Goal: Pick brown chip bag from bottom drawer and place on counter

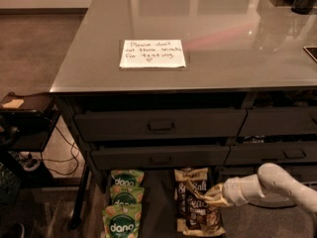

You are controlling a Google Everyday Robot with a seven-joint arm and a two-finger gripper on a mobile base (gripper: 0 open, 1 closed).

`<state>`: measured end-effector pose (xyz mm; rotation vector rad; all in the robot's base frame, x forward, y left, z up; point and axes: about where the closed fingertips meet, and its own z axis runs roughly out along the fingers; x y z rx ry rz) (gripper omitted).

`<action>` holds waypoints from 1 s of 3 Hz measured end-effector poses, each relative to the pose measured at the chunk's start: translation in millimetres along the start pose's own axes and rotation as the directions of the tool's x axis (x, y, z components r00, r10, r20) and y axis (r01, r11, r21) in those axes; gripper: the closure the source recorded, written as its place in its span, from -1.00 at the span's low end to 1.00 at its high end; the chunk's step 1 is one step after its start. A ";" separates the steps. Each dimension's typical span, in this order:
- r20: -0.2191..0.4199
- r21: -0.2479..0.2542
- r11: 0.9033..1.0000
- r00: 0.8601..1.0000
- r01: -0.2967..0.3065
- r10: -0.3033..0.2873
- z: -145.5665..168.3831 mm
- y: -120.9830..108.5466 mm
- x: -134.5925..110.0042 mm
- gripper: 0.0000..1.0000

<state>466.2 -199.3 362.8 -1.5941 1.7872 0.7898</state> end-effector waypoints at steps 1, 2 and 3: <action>0.007 0.036 0.998 0.998 0.056 -0.056 -48.1 -3.0 -52.9 1.00; 0.046 0.063 0.989 0.989 0.137 -0.140 -76.8 -8.7 -111.0 1.00; 0.102 0.064 0.976 0.972 0.208 -0.214 -84.1 -12.3 -155.8 1.00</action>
Offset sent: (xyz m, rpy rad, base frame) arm 0.0265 0.0228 0.2138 0.0745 -0.2575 0.0739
